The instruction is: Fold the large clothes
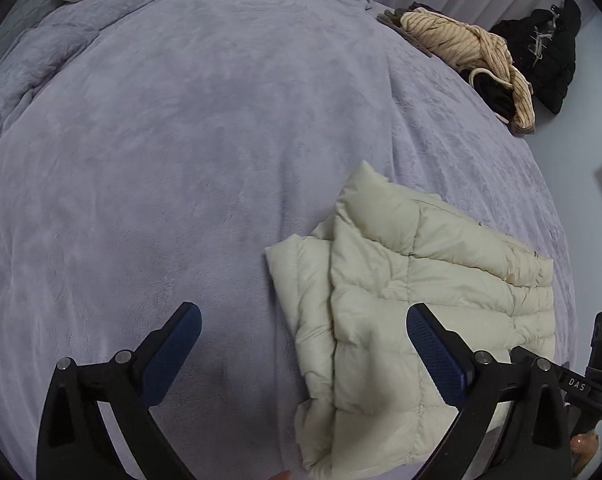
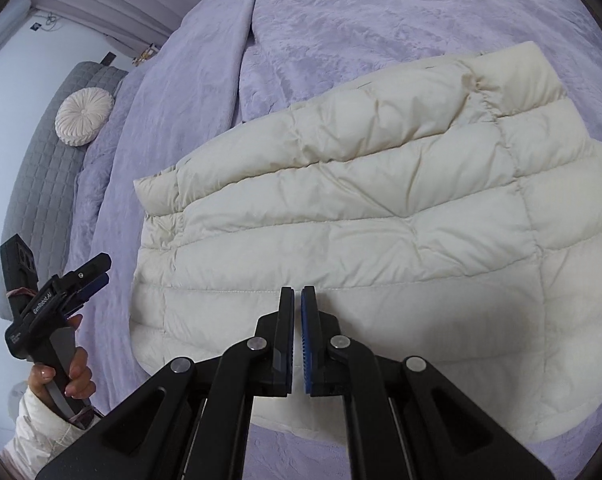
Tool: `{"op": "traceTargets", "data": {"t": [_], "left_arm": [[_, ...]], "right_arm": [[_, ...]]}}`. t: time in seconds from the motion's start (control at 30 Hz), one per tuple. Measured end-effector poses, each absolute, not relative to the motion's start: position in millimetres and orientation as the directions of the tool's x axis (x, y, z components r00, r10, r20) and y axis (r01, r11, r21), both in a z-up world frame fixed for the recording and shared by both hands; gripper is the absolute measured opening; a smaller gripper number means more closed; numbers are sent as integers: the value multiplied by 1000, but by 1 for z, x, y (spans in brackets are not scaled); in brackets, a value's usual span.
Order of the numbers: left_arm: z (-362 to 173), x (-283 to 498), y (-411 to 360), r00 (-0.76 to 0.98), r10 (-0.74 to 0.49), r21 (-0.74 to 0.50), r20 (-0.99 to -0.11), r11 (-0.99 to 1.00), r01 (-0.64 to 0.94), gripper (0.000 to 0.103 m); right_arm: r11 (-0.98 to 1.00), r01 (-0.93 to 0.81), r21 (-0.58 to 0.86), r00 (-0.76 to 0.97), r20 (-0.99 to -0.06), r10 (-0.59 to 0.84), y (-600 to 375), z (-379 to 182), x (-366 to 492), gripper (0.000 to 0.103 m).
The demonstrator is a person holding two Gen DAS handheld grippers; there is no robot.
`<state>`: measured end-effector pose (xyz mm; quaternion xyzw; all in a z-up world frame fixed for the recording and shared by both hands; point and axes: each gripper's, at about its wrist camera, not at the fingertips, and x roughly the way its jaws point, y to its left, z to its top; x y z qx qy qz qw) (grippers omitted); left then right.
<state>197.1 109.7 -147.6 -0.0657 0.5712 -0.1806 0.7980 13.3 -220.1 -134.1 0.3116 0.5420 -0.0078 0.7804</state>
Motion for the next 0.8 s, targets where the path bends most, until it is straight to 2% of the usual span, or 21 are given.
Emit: {"op": "traceTargets", "data": {"t": [0.27,0.4,0.5,0.6,0.8], "left_arm": [[-193,209,134,131,-525,-506,-841,849,153,103],[-214,218,128,28,-674,-666,-738,734,134,103],[-224,225,117,-41,-743,-742,-668,660,121,103],[-229,224,99,-98,-762,-767,-640,626,141,103],[-219,222,56,-152,-740,-752,-655,619,226,103]], "right_arm": [[787,432,440,340,-888,310,-219,-185,19,2],[774,442,453,348,-882,318,-222,-193,18,2],[775,436,458,351,-879,322,-223,-196,18,2],[764,439,472,355,-873,335,-227,-199,17,2],[756,439,486,363,-866,346,-229,-201,13,2]]}}
